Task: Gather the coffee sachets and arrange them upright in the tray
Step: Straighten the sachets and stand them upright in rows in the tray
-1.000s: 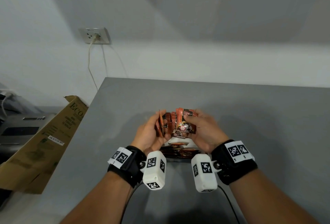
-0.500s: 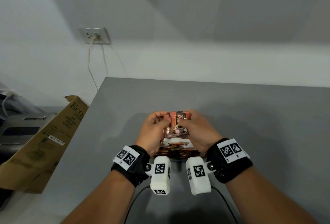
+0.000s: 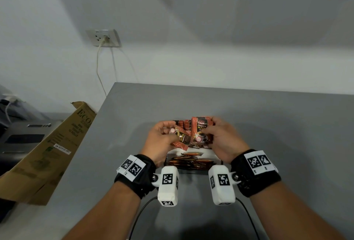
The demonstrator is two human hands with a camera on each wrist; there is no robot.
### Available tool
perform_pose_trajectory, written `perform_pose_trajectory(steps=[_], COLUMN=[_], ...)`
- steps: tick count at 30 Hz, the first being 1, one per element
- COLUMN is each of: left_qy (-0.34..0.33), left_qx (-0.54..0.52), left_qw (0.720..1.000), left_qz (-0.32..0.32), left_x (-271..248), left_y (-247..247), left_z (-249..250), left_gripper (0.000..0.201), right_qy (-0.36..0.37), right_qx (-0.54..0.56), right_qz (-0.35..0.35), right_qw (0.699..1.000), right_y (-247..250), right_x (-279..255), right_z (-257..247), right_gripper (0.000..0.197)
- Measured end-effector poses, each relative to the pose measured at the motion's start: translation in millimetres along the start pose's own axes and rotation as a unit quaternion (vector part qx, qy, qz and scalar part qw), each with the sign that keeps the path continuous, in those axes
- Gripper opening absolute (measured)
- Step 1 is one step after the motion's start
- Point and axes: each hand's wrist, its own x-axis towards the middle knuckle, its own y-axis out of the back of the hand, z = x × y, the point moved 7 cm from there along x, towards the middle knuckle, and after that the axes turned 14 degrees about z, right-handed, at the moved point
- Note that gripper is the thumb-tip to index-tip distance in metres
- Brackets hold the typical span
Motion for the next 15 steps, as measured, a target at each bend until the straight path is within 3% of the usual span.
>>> perform_pose_trajectory(steps=[4,8,11,15], left_qy=[0.025,0.055,0.104,0.152], left_qx=[-0.037,-0.109,-0.185,-0.249], left_qw=[0.999,0.992,0.975,0.949], left_qz=[0.0,-0.019,-0.06,-0.123], left_x=[-4,-12,-19,-31], left_y=[-4,-13,-21,-28], left_z=[3,3,-1,3], left_gripper=[0.019,0.029,0.027,0.039], right_qy=[0.017,0.041,0.146,0.263], right_qx=[0.005,0.055,-0.059,-0.224], right_qz=[0.012,-0.005,0.032,0.03], right_qw=[1.0,0.998,0.987,0.938], right_y=[4,-4,-7,-17], right_x=[0,-6,-12,-23], right_z=[-2,-5,-11,-23], right_gripper=[0.027,0.034,0.043,0.044])
